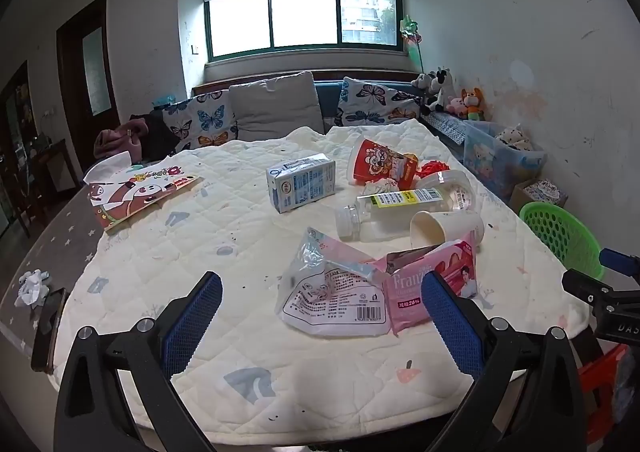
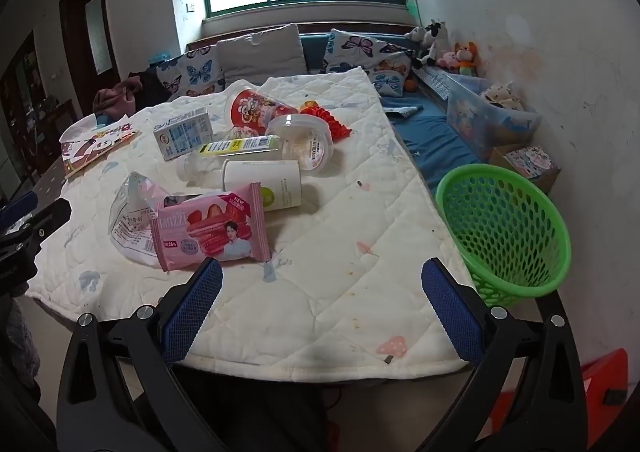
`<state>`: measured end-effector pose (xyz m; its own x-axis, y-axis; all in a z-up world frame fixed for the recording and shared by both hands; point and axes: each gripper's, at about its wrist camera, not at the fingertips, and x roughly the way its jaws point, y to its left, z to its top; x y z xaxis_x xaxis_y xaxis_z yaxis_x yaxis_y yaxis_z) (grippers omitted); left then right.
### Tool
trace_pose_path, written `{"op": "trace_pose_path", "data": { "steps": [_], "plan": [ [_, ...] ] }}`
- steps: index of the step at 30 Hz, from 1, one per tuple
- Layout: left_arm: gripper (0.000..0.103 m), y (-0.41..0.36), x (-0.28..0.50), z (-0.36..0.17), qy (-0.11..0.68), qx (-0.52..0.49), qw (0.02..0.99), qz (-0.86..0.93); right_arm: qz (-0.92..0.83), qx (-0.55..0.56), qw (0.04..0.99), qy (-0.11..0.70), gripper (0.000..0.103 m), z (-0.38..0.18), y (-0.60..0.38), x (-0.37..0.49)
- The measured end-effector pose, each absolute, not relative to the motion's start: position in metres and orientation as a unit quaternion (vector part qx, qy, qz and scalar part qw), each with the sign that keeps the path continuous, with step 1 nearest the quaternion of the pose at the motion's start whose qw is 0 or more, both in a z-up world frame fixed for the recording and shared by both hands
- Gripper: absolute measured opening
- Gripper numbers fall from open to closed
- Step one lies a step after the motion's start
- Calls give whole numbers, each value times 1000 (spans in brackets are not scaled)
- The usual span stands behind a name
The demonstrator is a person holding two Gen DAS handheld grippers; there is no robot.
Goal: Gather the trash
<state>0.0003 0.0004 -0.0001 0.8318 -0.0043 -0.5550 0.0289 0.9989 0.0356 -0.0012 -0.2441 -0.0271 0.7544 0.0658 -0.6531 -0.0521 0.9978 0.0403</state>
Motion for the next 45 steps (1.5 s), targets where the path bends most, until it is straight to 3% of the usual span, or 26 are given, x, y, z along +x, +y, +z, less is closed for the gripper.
{"op": "trace_pose_path", "data": {
  "steps": [45],
  "plan": [
    [97,-3,10,-2,293,22,956,-15,31,17,936,349,99,-31,-245,2]
  ]
}}
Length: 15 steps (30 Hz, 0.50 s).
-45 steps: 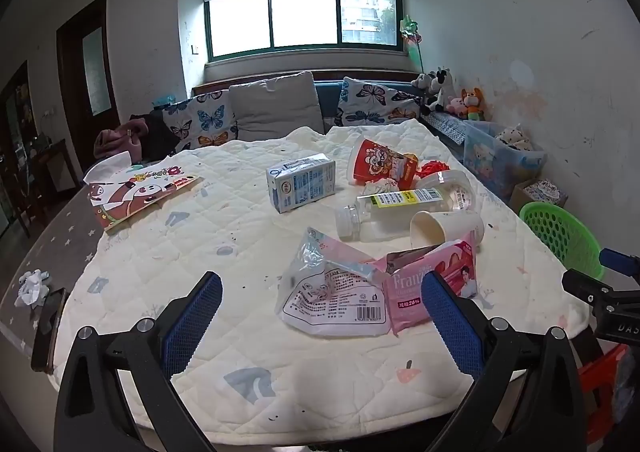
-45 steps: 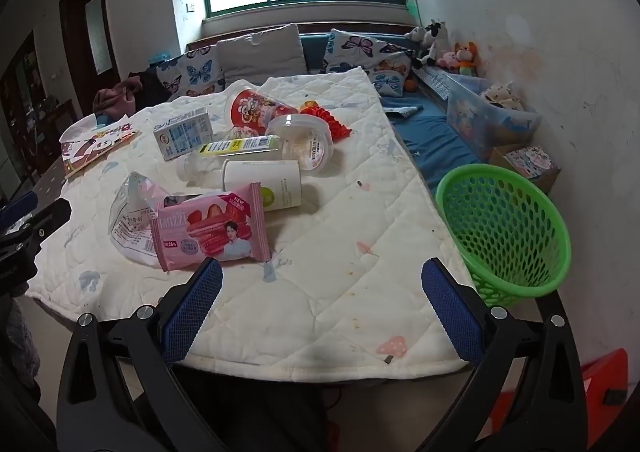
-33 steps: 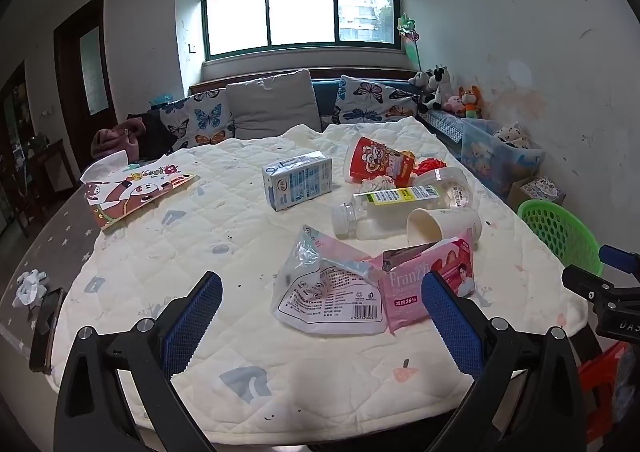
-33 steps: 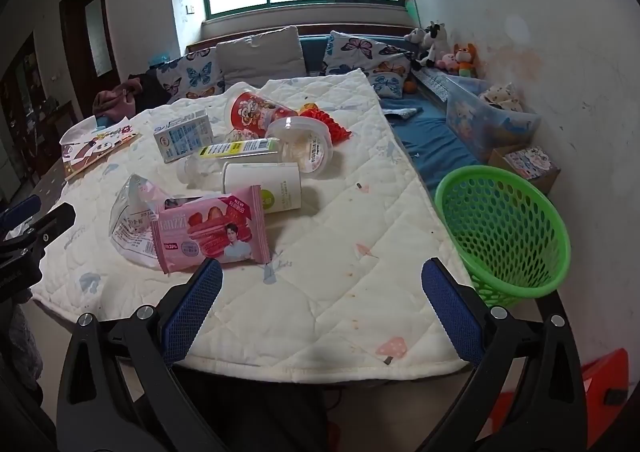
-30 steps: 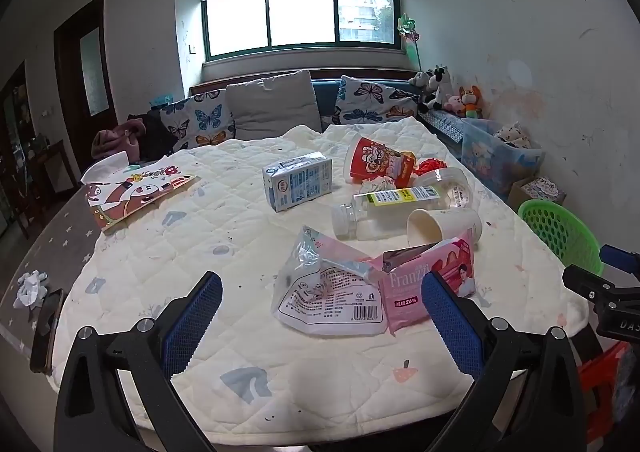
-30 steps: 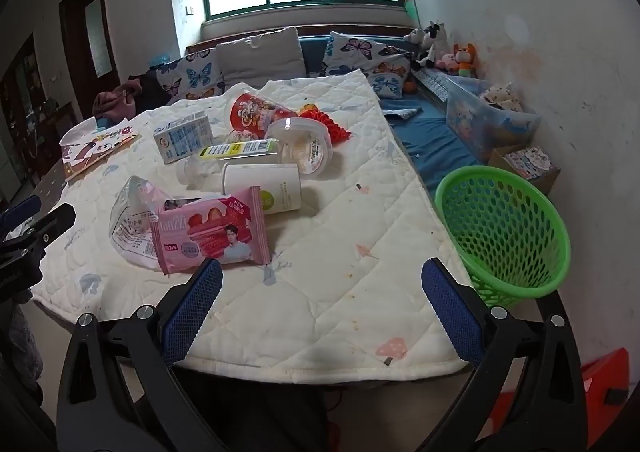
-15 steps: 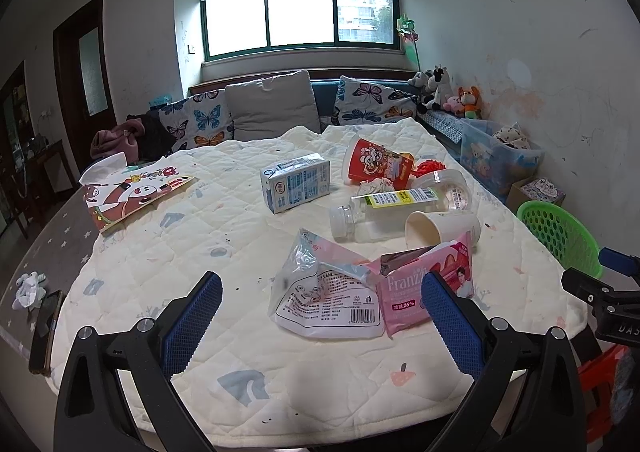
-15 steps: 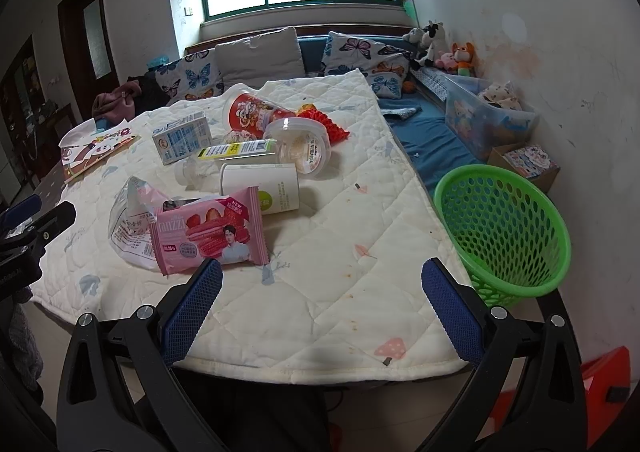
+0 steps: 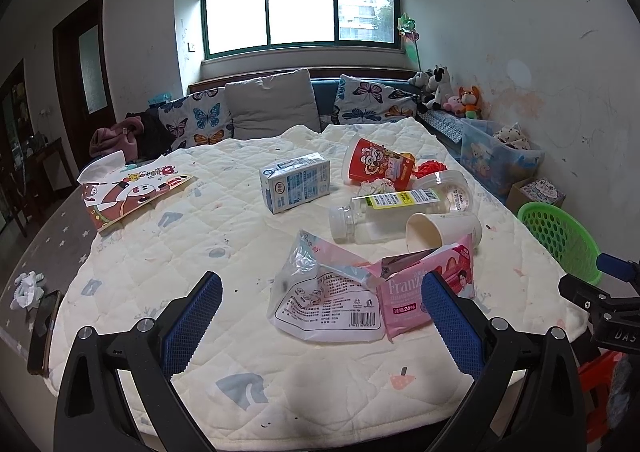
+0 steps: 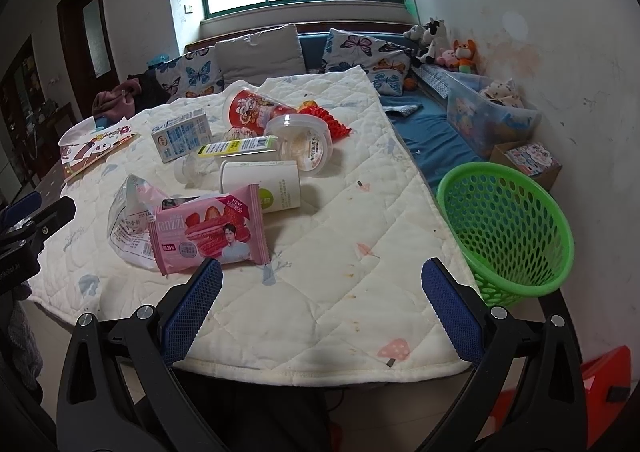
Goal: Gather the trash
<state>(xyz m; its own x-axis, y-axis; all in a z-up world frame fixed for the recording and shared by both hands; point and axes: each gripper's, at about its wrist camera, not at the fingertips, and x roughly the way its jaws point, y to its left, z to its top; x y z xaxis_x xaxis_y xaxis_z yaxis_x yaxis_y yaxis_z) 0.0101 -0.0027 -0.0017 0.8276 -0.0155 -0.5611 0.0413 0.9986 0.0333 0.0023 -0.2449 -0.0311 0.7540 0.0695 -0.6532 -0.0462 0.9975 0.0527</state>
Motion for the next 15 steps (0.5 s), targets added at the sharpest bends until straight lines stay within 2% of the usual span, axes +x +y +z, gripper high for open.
{"op": "trace_pose_path", "data": {
  "steps": [15],
  "plan": [
    [97,-3,15,-5,297,23,955,-16,32,15,934,355,99,-33,-244,8]
  ]
}}
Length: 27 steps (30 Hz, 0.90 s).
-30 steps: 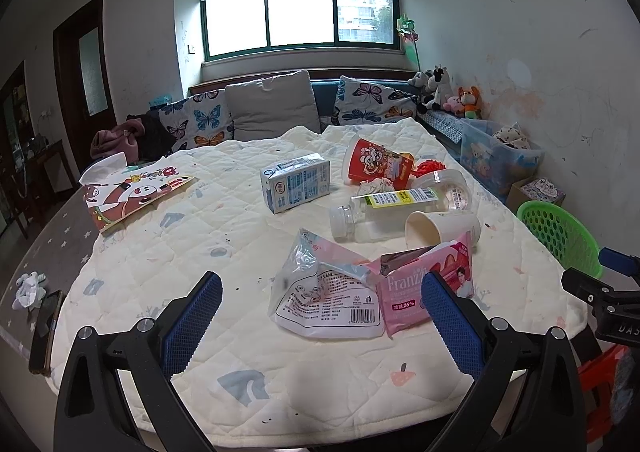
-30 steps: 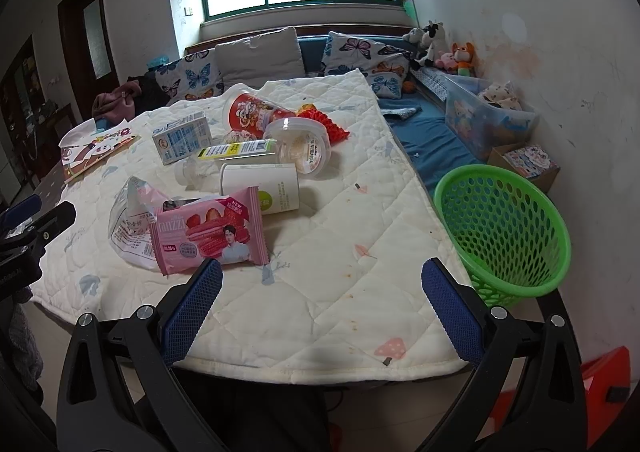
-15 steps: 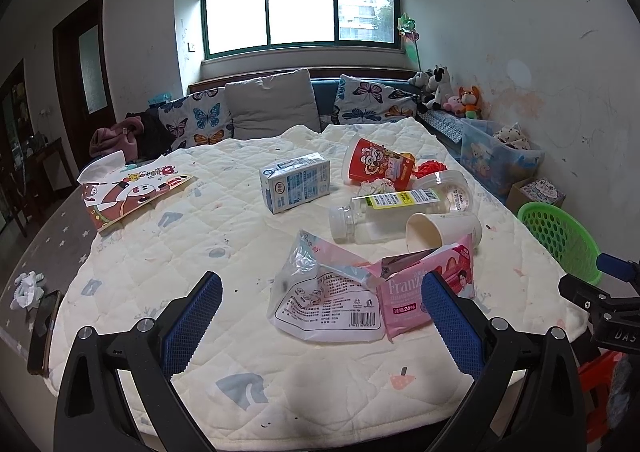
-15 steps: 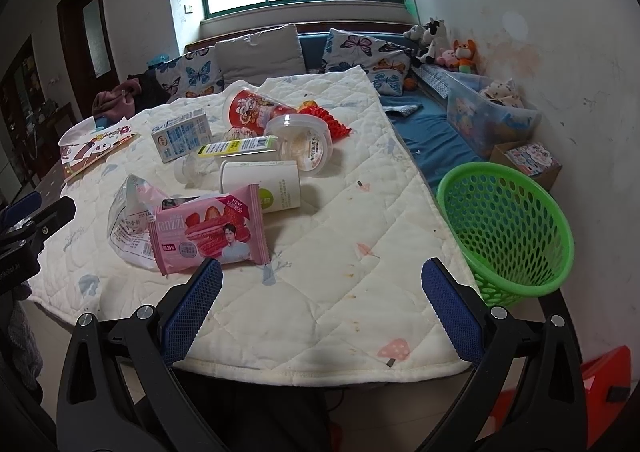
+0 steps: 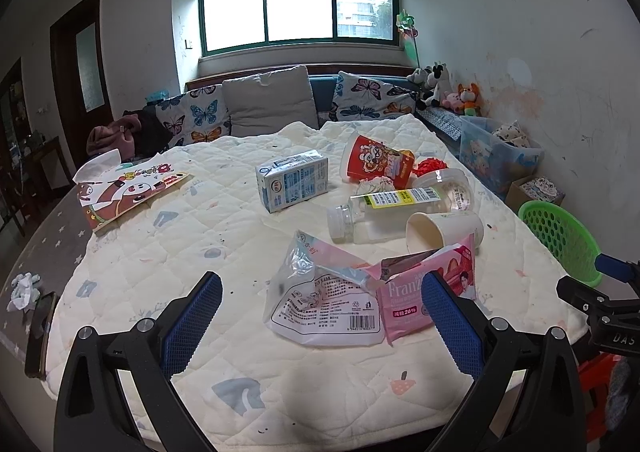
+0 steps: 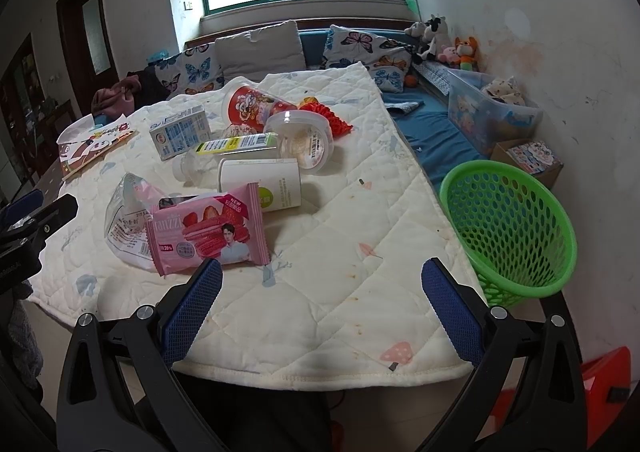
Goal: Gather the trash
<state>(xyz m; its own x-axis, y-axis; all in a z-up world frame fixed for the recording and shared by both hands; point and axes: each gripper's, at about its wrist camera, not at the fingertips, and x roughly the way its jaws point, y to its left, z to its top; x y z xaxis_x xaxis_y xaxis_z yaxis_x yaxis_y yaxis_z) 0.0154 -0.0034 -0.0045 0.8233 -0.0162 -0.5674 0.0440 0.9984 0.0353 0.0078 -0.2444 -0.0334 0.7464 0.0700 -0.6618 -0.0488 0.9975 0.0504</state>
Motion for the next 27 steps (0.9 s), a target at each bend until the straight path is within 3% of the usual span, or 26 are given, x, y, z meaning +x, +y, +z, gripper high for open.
{"op": "trace_pose_path", "data": {
  "steps": [27],
  "plan": [
    [97,22,38,-1,297,25,955,0,76,14,930,361,99,-35,-223,30]
  ]
}}
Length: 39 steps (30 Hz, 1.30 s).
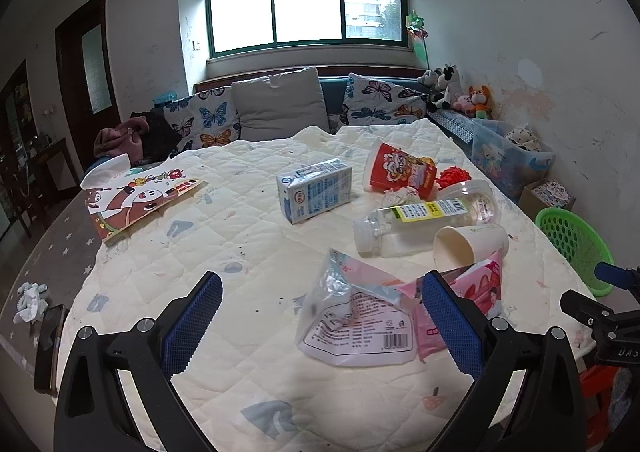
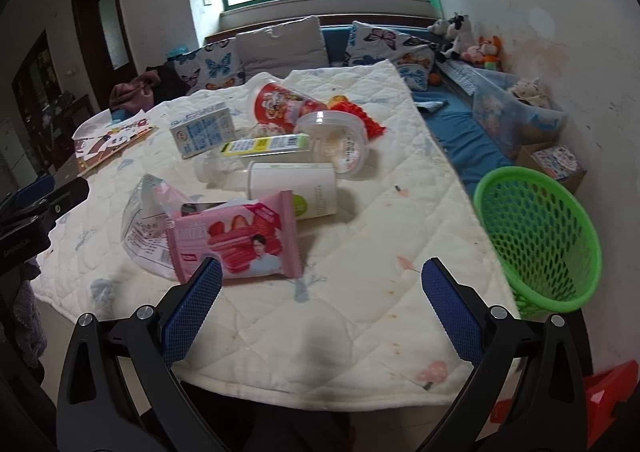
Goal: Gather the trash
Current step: 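Grasp the clear plastic bag with the left tool while the right tool approaches the pink wrapper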
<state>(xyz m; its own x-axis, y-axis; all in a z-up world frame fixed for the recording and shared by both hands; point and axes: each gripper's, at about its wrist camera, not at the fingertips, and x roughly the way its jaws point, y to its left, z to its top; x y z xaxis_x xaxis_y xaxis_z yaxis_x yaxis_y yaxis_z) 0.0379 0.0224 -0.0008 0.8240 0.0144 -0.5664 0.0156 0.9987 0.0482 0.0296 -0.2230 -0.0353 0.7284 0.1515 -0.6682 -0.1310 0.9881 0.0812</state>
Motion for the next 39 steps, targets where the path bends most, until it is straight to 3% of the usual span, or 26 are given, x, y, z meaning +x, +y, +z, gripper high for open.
{"op": "trace_pose_path", "data": {
  "steps": [17,20,25,28,33,39],
  "plan": [
    [93,47,64,-42,355,18,932,-67,111,5,920,376,98,-50,-202,41],
    [81,47,77,-50,371,16,925,-81,112,5,918,380,99,-53,-200,44],
    [77,48,100,-63,388,12,916,-106,121,1,916,383,99,-57,-195,46],
    [69,41,108,-68,392,30,912,-118,130,1,915,383,98,-59,-192,49],
    [40,37,113,-72,399,29,906,-138,149,9,909,388,99,-63,-190,54],
    [24,38,110,-72,394,30,908,-142,171,28,902,396,99,-72,-183,67]
  ]
}}
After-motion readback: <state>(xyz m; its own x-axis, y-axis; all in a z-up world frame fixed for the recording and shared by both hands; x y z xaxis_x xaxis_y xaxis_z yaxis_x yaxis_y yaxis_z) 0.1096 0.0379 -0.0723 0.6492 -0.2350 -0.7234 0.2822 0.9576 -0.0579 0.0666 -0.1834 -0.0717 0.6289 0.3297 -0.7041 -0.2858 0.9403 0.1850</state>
